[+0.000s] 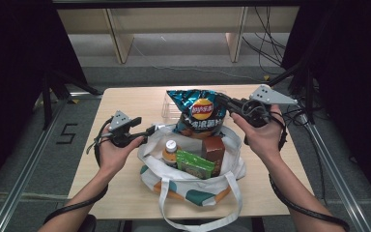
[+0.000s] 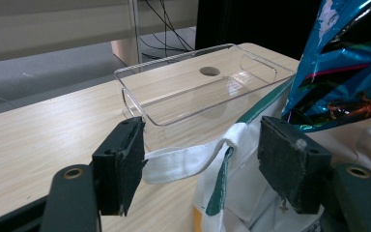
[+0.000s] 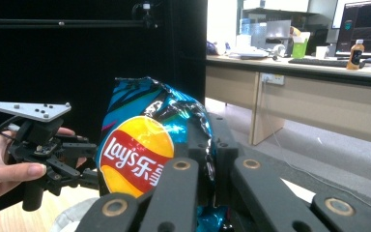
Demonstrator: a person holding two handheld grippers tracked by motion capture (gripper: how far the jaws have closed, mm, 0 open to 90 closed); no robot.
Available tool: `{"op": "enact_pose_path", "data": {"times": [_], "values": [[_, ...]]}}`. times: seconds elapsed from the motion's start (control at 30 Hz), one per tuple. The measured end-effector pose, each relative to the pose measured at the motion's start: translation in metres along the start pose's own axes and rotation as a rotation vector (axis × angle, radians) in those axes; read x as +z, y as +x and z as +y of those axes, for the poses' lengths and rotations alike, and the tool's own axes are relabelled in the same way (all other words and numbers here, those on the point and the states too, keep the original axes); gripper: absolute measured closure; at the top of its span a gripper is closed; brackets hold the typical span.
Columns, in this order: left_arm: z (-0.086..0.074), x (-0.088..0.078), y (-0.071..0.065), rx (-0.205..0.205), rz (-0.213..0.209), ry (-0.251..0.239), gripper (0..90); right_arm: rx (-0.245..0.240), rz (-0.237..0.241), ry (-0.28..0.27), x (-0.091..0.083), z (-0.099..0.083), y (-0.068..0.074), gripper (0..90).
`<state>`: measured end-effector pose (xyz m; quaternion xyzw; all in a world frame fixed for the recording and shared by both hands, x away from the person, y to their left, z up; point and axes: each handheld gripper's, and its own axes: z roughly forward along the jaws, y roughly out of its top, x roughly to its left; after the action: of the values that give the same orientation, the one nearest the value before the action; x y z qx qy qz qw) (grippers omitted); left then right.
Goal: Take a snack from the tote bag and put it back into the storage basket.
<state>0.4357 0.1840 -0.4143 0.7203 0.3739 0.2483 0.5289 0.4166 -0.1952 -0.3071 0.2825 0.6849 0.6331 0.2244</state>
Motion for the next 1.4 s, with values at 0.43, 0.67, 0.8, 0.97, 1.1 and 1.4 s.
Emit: {"op": "enact_pose_path", "data": {"times": [0.43, 0.67, 0.8, 0.97, 1.1, 1.4], "values": [[0.0, 0.0, 0.0, -0.004, 0.0, 0.003, 33.1, 0.003, -0.012, -0.017, -0.003, 0.012, -0.003, 90.0], [0.0, 0.001, 0.0, -0.007, -0.002, 0.001, 33.1, -0.002, -0.017, -0.034, -0.003, 0.015, -0.005, 90.0], [0.0, 0.001, 0.0, -0.008, -0.006, -0.001, 33.1, 0.01, -0.023, -0.026, -0.003, 0.016, -0.005, 90.0], [0.0, 0.001, 0.001, -0.007, -0.003, 0.0, 33.2, 0.014, -0.026, -0.039, -0.002, 0.016, -0.005, 90.0], [0.001, 0.001, 0.0, -0.007, -0.003, -0.001, 33.2, 0.01, -0.027, -0.053, -0.001, 0.02, -0.006, 90.0], [0.001, 0.0, 0.001, -0.004, -0.004, -0.003, 33.2, 0.0, -0.036, -0.08, 0.002, 0.03, -0.008, 90.0]]}}
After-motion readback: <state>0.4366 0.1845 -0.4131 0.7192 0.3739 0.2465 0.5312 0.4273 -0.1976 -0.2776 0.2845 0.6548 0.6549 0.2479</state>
